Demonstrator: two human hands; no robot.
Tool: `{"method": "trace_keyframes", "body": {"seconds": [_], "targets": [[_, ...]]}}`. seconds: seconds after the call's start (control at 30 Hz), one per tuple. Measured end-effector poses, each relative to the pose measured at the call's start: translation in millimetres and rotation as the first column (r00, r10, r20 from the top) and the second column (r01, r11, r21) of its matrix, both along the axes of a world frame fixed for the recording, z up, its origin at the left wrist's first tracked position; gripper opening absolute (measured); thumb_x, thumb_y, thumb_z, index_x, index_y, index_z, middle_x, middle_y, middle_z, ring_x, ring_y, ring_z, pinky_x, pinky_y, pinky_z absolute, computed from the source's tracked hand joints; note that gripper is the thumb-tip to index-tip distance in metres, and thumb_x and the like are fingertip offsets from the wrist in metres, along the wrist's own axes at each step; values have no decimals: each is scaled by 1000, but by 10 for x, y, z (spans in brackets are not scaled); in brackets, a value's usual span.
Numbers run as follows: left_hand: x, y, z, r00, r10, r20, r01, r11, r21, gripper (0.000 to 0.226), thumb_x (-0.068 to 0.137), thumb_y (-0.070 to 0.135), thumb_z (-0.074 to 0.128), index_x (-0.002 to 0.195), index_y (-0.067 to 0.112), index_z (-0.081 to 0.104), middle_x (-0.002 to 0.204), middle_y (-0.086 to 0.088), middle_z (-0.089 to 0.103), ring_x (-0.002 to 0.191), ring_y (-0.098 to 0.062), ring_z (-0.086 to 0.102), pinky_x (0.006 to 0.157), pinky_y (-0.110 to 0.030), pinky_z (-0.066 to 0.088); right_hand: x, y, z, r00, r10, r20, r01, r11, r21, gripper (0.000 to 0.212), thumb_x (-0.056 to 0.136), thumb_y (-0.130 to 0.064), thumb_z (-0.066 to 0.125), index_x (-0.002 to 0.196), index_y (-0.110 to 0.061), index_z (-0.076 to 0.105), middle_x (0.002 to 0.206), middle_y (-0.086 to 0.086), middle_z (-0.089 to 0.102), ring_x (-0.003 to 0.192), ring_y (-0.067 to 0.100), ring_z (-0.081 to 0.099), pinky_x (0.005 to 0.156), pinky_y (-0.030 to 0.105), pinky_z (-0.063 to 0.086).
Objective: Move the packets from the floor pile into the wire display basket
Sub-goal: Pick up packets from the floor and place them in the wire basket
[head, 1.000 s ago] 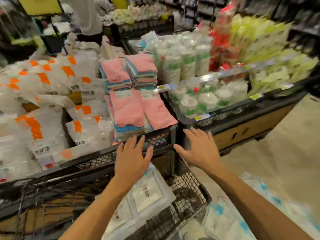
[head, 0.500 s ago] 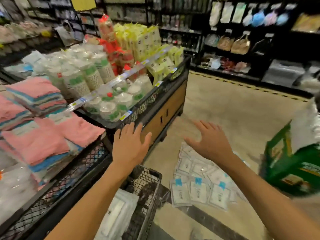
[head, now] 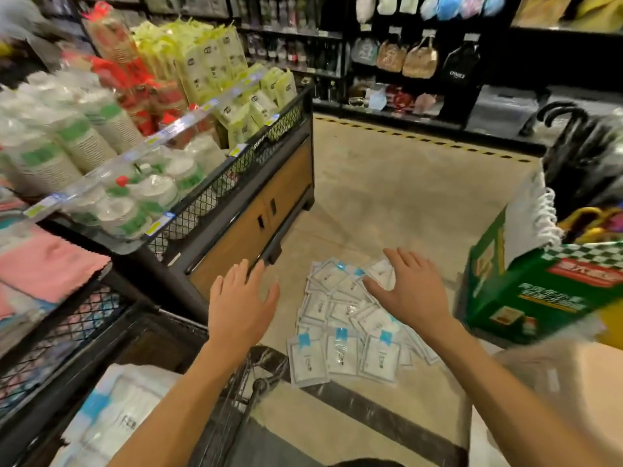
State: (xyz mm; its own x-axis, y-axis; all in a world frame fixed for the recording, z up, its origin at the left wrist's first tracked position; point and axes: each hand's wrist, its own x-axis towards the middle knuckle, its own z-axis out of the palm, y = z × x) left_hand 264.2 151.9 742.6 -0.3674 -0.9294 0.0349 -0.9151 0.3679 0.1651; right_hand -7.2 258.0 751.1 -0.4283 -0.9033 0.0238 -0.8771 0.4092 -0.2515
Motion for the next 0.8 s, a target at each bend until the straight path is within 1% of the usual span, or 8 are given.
{"method": "trace_keyframes", "body": {"seconds": [0.07, 0.13, 0.23, 0.37, 0.47, 0.53, 0.7, 0.8], "targets": [[-177, 20, -100, 1000, 13, 0, -13, 1000, 11, 64, 104, 57, 33, 159, 24, 33, 164, -6, 34, 152, -24, 29, 124, -46, 21, -199, 18, -90, 1000, -8, -2, 8, 1000, -3, 78, 89, -72, 46, 148, -21, 48, 150, 4, 53, 141, 30, 43, 121, 50, 26], [-318, 9, -173, 1000, 25, 9, -25, 999, 26, 64, 104, 56, 34, 159, 23, 33, 164, -7, 35, 152, -25, 30, 124, -46, 21, -379, 23, -181, 1000, -14, 2, 14, 1000, 27, 80, 89, -74, 42, 151, -23, 44, 155, 3, 48, 145, 30, 40, 122, 52, 25], [-472, -37, -302, 1000, 21, 0, -21, 999, 34, 63, 104, 54, 34, 158, 22, 34, 162, -8, 38, 151, -25, 33, 124, -49, 24, -598, 32, -372, 1000, -21, 0, 21, 996, 88, 81, 94, -72, 44, 158, -23, 34, 164, 3, 36, 151, 29, 30, 126, 51, 18], [-574, -119, -601, 999, 25, 47, -28, 997, 77, 63, 104, 54, 34, 157, 21, 34, 161, -5, 39, 151, -22, 33, 125, -52, 21, -720, 23, -689, 995, -91, 38, 86, 989, 121, 85, 93, -72, 45, 160, -22, 32, 166, 7, 33, 154, 30, 27, 127, 51, 19], [-572, -248, -909, 997, 1, 72, -8, 994, 105, 68, 100, 57, 26, 153, 18, 42, 155, -8, 48, 146, -25, 41, 122, -55, 27, -727, -34, -952, 989, -138, 47, 128, 976, 179, 85, 95, -72, 44, 161, -21, 29, 168, 7, 30, 155, 30, 24, 128, 50, 18], [-571, -421, -1123, 994, -47, 99, 35, 993, 116, 73, 97, 59, 26, 151, 16, 45, 152, -12, 51, 143, -29, 44, 120, -56, 29, -717, -133, -1099, 982, -180, 54, 168, 969, 183, 83, 95, -70, 47, 160, -20, 31, 167, 8, 31, 155, 31, 24, 128, 51, 17], [-735, -1040, -1653, 981, -166, 105, 151, 979, 139, 72, 96, 57, 33, 152, 13, 42, 152, -14, 49, 143, -33, 41, 121, -55, 25, -708, -595, -1503, 977, -215, 16, 209, 964, 167, 82, 96, -66, 50, 159, -17, 34, 165, 11, 34, 155, 32, 26, 127, 53, 20], [-850, -1325, -2113, 979, -167, 114, 146, 974, 174, 72, 98, 55, 33, 155, 12, 38, 156, -15, 44, 146, -32, 37, 122, -55, 23, -770, -837, -1942, 978, -209, 6, 206, 966, 154, 81, 96, -64, 53, 158, -14, 37, 164, 13, 36, 153, 34, 29, 127, 53, 21]]}}
